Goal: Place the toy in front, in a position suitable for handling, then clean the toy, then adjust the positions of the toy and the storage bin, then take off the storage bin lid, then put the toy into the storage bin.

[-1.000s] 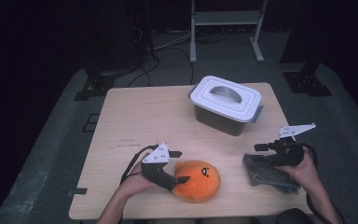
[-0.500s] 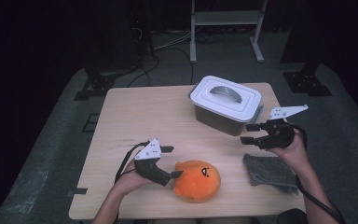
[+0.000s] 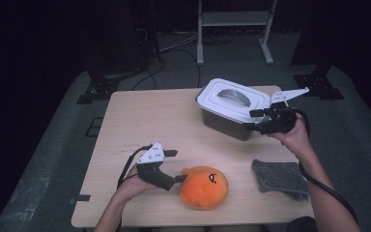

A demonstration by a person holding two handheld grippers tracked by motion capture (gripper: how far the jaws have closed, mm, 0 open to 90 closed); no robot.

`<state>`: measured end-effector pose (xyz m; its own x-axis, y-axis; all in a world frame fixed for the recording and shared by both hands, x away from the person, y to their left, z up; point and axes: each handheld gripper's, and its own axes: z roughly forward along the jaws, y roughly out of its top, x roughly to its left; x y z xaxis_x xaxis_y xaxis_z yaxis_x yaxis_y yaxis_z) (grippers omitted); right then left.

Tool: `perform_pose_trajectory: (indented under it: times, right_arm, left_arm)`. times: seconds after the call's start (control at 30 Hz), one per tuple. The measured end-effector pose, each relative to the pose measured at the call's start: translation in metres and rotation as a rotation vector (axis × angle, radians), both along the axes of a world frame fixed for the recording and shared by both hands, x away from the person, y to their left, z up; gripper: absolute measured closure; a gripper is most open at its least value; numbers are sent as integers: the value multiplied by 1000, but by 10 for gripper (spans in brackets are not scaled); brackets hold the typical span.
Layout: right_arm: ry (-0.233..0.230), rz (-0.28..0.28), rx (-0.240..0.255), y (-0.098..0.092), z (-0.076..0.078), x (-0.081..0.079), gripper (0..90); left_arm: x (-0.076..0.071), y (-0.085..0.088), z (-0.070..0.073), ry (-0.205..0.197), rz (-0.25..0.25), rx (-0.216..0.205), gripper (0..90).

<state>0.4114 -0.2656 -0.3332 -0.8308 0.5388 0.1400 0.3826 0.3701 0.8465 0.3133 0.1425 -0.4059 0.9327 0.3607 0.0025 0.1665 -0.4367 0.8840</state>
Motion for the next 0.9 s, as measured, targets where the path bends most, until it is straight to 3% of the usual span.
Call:
perform_pose_trajectory:
  times: [0.4,0.9]
  right_arm:
    - [-12,1,-30,11,14,19,287]
    - [-24,5,-52,22,19,38,284]
  left_arm:
    - [2,5,2,-1,14,-9,96]
    - [3,8,3,-2,16,-15,94]
